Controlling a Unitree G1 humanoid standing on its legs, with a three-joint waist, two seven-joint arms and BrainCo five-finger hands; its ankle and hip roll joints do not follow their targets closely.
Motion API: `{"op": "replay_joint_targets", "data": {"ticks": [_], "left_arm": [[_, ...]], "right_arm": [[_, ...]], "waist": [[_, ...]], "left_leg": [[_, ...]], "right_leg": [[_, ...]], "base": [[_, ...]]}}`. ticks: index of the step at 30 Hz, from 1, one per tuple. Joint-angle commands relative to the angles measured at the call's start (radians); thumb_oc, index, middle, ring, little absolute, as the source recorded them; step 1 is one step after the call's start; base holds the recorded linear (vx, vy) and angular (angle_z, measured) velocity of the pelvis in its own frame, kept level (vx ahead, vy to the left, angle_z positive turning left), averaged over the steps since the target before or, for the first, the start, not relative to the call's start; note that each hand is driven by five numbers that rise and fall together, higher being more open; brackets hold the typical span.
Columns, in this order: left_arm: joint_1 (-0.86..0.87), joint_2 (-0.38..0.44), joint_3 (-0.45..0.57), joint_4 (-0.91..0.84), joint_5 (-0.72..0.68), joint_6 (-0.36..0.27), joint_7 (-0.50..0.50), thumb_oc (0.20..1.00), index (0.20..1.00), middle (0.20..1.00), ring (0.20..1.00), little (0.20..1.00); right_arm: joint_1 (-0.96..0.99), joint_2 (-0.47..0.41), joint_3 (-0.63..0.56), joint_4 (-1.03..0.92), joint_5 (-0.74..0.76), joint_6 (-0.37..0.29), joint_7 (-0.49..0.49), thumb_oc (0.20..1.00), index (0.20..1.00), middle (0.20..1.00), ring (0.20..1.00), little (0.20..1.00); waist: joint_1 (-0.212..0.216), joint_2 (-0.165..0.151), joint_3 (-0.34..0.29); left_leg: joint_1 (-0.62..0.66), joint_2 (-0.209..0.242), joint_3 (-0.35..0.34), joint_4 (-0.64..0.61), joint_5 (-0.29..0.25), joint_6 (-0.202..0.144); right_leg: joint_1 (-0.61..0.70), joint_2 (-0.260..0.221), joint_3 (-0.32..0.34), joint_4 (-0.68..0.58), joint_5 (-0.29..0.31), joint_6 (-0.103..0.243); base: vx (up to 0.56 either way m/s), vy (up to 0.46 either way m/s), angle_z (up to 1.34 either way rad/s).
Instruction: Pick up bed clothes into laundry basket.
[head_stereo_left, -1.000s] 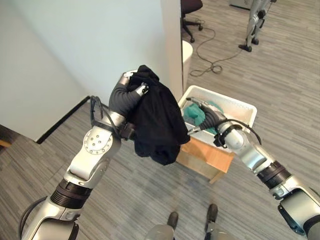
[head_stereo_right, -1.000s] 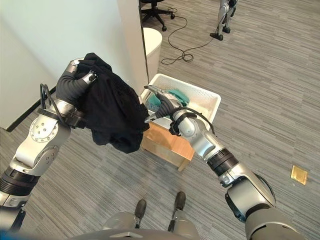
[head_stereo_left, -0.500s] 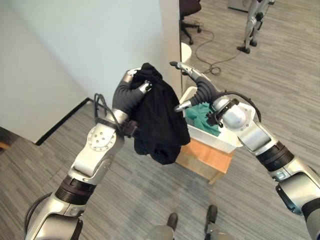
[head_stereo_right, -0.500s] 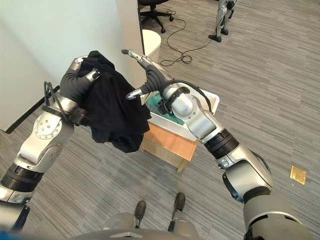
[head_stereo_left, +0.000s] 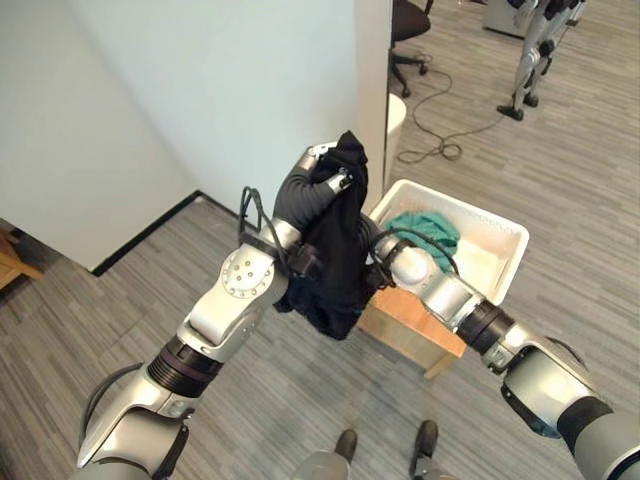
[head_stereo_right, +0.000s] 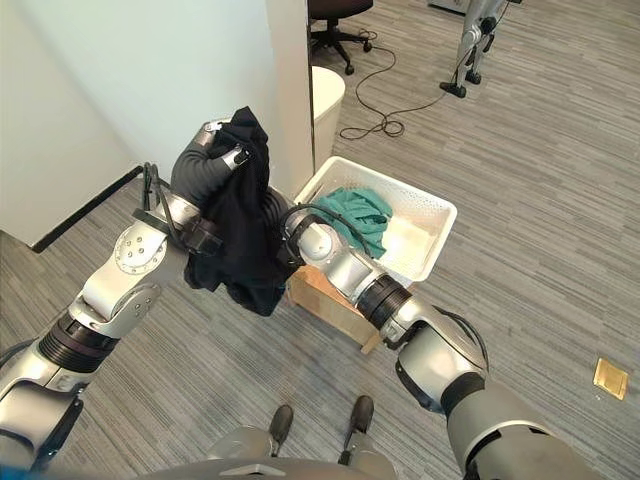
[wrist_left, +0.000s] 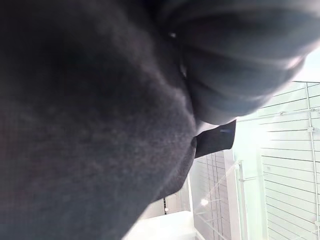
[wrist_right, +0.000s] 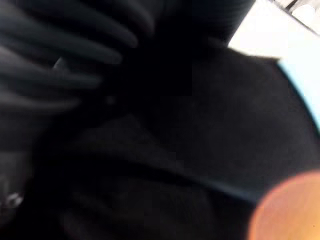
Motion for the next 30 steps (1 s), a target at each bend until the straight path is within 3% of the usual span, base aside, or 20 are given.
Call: {"op": "replay_joint_targets", "data": {"ticks": [1,9,10,11,24,30], "left_arm": [[-0.211,-0.03,-0.027,-0.06,-0.027,-0.115,-0.016,0.2,0.2,0.2,0.2,0.2],[-0.192,-0.039,-0.024,-0.063,-0.024,-0.111,-0.016,0.2,0.2,0.2,0.2,0.2],[-0.185,-0.044,-0.018,-0.058,-0.024,-0.109,-0.01,0.2,0.2,0.2,0.2,0.2],[-0.184,-0.044,-0.018,-0.058,-0.024,-0.109,-0.01,0.2,0.2,0.2,0.2,0.2],[-0.134,-0.043,0.011,-0.062,-0.002,-0.089,0.003,0.2,0.2,0.2,0.2,0.2],[-0.104,-0.039,0.025,-0.044,0.011,-0.076,-0.003,0.2,0.2,0.2,0.2,0.2]], "right_arm": [[-0.037,0.04,0.014,-0.016,0.011,-0.033,0.023,1.0,1.0,1.0,1.0,1.0],[0.002,0.05,-0.014,0.01,0.071,-0.03,0.015,1.0,1.0,1.0,1.0,1.0],[0.02,0.059,-0.038,0.012,0.122,-0.033,0.007,0.26,0.26,0.26,0.26,0.26],[0.021,0.058,-0.038,0.011,0.123,-0.033,0.007,0.2,0.2,0.2,0.2,0.2],[0.045,0.048,-0.094,-0.018,0.144,-0.027,-0.031,0.2,0.2,0.2,0.2,0.2],[0.033,-0.004,-0.146,-0.038,0.138,-0.026,-0.058,0.2,0.2,0.2,0.2,0.2]], "waist": [[0.031,0.003,0.012],[0.028,0.002,0.009],[0.025,0.004,0.01],[0.026,0.003,0.01],[0.016,0.005,0.008],[0.012,0.0,0.002]], "left_leg": [[-0.025,-0.022,-0.043,-0.083,0.117,0.009],[-0.02,-0.022,-0.045,-0.083,0.113,0.013],[-0.02,-0.022,-0.045,-0.083,0.113,0.014],[-0.02,-0.022,-0.045,-0.083,0.113,0.014],[-0.016,-0.023,-0.046,-0.083,0.11,0.016],[-0.015,-0.021,-0.044,-0.083,0.109,0.016]], "right_leg": [[0.143,-0.036,-0.043,0.014,-0.113,0.095],[0.144,-0.037,-0.039,0.014,-0.113,0.095],[0.143,-0.037,-0.036,0.014,-0.112,0.095],[0.143,-0.037,-0.036,0.014,-0.112,0.095],[0.144,-0.039,-0.035,0.014,-0.114,0.095],[0.145,-0.039,-0.033,0.014,-0.113,0.095]], "base": [[0.0,0.0,0.0],[0.0,0.002,0.01],[0.0,0.0,0.0],[0.0,0.0,0.0],[0.0,0.0,0.0],[0.0,0.0,0.0]]}}
